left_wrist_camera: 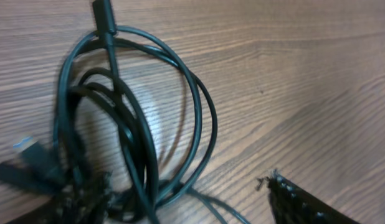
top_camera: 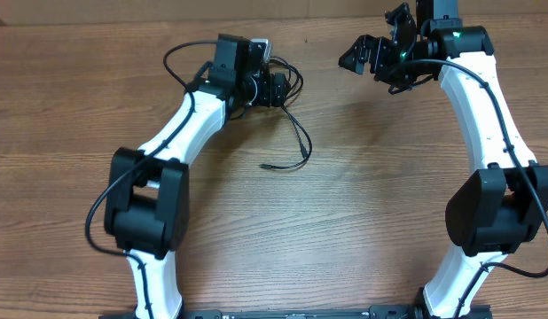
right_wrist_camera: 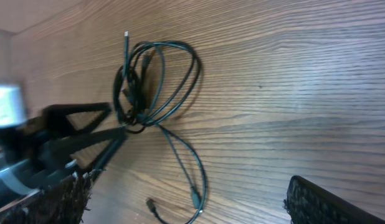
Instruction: Untangle cables
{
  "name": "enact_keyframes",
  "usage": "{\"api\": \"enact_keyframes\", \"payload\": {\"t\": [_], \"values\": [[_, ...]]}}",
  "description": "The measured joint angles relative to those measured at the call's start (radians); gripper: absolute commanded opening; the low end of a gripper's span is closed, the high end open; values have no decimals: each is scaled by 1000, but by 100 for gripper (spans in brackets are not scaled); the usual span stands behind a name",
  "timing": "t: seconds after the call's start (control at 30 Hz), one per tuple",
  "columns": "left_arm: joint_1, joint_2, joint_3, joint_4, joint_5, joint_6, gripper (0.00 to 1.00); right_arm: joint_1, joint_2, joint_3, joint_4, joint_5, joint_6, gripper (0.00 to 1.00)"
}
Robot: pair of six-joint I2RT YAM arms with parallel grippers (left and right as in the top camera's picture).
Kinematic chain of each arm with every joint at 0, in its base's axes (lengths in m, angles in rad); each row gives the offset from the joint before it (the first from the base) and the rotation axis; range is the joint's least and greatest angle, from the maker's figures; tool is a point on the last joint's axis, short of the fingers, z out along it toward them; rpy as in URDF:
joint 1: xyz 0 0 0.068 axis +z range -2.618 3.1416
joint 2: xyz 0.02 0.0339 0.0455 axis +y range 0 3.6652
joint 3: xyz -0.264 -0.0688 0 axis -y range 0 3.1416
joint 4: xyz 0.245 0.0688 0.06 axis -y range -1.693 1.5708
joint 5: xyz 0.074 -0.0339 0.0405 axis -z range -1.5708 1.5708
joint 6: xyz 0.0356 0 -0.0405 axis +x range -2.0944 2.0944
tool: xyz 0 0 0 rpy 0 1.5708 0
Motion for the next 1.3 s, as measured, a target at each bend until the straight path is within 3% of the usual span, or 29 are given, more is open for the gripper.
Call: {"api": "enact_keyframes", "payload": {"t": [0.17, 0.23, 0.3, 0.4, 0.6, 0.8, 1.03, 1.13, 1.3], "values": [[-1, 85, 0, 117, 26, -62, 27, 0, 0, 0, 8, -25, 0, 100], [-1, 105, -1, 171, 30, -92, 4, 0, 0, 0, 10, -29, 0, 89], [-1, 112, -1, 215, 32, -129, 4, 0, 0, 0, 11, -30, 9, 81], [-1, 113, -1, 279, 36, -245, 4, 0, 0, 0, 11, -37, 47, 79], [21, 109, 63, 335, 43, -624, 4, 2, 0, 0, 4, -80, 196, 78], [60, 42, 156, 343, -11, -928, 4, 34, 0, 0, -15, -180, 233, 78], [63, -44, 190, 352, -56, -1307, 4, 170, 0, 0, 6, -197, 89, 72], [63, -46, 190, 347, -24, -1457, 4, 238, 0, 0, 64, -119, 40, 52], [63, -46, 190, 343, 34, -1616, 4, 310, 0, 0, 167, 57, 11, 55]]}}
